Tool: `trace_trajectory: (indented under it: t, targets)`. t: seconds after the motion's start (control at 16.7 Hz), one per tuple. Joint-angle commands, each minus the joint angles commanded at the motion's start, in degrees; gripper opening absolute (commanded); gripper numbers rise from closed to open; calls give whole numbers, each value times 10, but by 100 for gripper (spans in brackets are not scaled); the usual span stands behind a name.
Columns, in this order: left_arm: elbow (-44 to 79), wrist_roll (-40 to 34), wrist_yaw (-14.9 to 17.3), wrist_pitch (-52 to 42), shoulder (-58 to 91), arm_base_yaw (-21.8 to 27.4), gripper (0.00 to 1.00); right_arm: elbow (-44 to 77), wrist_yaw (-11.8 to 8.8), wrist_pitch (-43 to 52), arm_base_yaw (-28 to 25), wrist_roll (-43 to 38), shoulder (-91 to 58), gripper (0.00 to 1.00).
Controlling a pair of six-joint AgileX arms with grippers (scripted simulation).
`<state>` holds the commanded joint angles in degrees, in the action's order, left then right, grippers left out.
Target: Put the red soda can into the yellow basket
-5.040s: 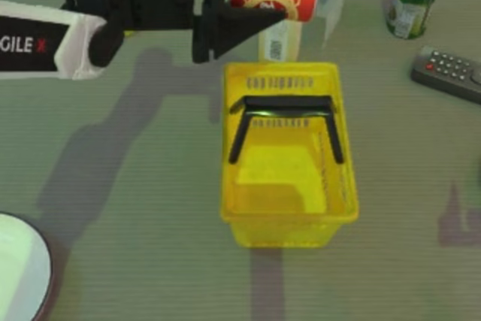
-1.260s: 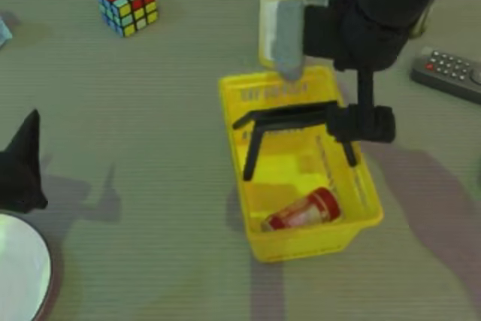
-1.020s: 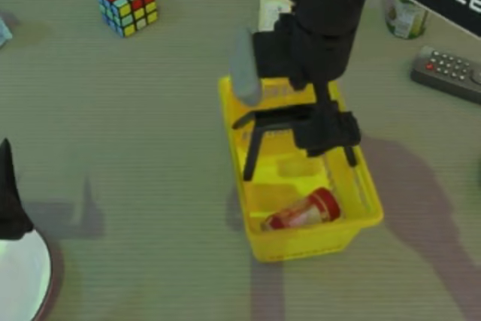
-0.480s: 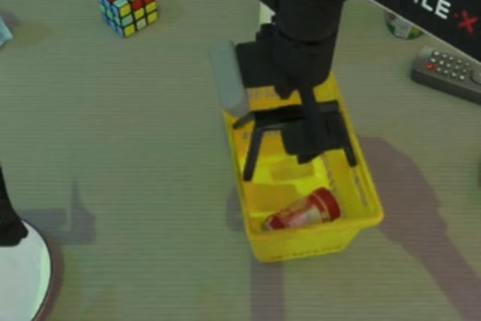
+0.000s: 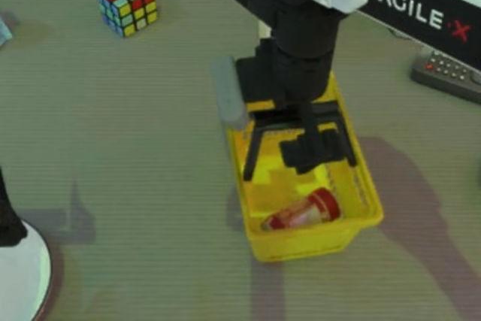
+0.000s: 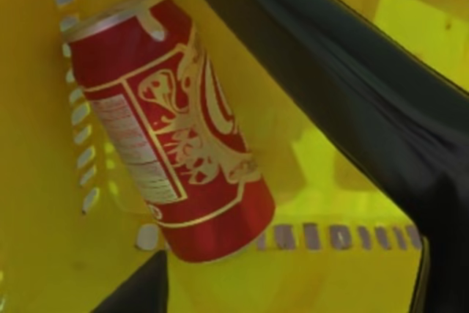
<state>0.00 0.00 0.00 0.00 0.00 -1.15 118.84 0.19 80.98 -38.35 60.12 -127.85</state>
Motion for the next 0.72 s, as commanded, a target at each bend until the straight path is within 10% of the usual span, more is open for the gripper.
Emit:
trace_trajectory:
  t: [0.12,0.72]
  targets:
    - [0,0,0,0,0,0,100,0,0,0,0,0,0,100]
    - [0,0,0,0,0,0,100,0,0,0,0,0,0,25]
